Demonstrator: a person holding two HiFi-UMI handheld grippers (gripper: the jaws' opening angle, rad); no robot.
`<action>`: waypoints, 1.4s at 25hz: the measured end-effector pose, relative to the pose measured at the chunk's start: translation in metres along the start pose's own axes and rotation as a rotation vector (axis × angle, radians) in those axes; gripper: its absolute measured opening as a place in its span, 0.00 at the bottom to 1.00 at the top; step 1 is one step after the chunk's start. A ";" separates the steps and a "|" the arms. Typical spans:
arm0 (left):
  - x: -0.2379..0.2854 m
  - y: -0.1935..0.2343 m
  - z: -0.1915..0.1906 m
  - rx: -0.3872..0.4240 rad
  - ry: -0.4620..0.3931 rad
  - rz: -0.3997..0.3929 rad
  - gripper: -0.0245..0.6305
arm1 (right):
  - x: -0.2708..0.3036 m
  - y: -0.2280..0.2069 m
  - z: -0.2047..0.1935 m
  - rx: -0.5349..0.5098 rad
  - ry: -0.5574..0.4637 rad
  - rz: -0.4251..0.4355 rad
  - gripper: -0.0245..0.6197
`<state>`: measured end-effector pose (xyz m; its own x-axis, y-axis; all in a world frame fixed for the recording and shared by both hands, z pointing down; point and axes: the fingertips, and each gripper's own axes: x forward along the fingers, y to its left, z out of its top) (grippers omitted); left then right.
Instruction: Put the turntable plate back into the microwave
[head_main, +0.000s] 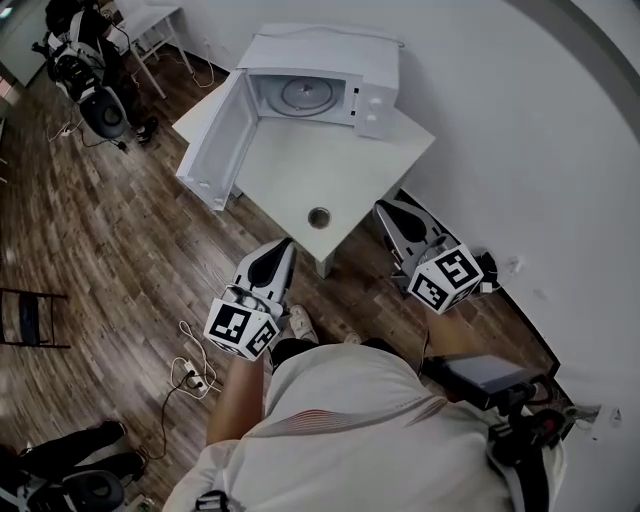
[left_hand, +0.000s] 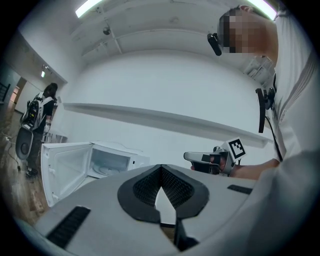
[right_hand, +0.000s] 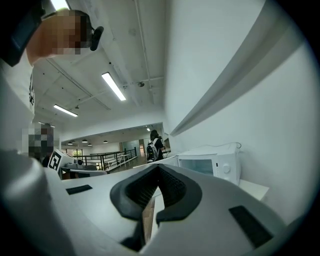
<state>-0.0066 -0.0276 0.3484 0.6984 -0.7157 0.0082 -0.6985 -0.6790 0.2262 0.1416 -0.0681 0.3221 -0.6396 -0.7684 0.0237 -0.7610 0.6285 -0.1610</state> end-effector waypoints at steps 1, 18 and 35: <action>-0.002 -0.011 -0.001 0.006 0.006 0.008 0.05 | -0.010 -0.001 0.000 0.006 0.001 0.000 0.05; -0.049 -0.066 -0.012 0.030 -0.006 0.074 0.05 | -0.065 0.037 -0.001 0.001 -0.002 0.041 0.05; -0.068 -0.045 -0.002 0.030 -0.012 0.045 0.05 | -0.059 0.064 -0.003 -0.022 0.003 -0.004 0.05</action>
<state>-0.0227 0.0522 0.3398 0.6647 -0.7471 0.0059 -0.7333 -0.6509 0.1963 0.1302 0.0176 0.3131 -0.6368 -0.7706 0.0271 -0.7658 0.6279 -0.1389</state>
